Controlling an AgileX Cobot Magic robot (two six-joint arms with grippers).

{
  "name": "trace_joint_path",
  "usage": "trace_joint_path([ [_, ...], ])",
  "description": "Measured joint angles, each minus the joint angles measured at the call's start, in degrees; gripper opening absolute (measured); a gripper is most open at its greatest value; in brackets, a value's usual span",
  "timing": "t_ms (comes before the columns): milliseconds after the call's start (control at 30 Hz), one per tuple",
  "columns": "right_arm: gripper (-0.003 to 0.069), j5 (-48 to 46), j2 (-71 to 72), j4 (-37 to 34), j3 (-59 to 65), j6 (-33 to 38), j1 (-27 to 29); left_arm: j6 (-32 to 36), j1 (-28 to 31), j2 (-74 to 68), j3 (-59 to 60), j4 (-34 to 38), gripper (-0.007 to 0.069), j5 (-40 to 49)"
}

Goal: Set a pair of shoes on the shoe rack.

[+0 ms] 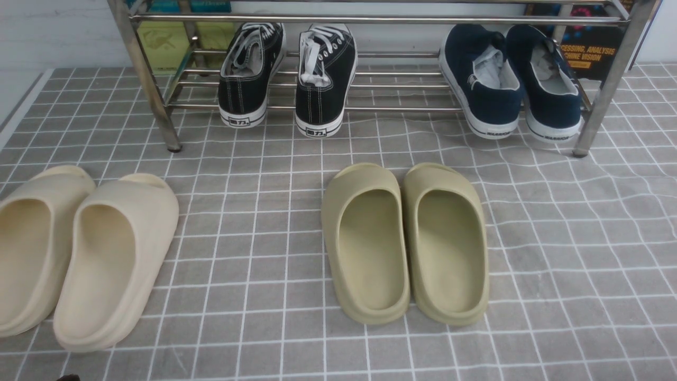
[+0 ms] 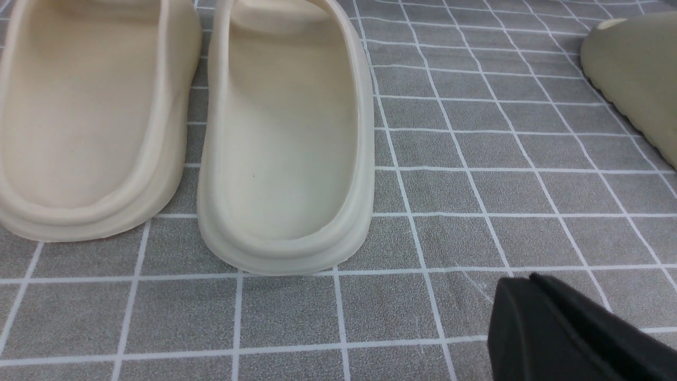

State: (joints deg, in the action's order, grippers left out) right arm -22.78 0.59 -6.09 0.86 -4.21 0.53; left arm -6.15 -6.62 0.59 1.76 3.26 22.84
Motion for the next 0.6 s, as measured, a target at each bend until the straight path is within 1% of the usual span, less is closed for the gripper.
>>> trace_joint_path([
  [600,0.0239,0.0,0.0,0.0,0.0,0.0,0.0,0.0,0.0,0.0,0.0,0.0,-0.0001,0.0],
])
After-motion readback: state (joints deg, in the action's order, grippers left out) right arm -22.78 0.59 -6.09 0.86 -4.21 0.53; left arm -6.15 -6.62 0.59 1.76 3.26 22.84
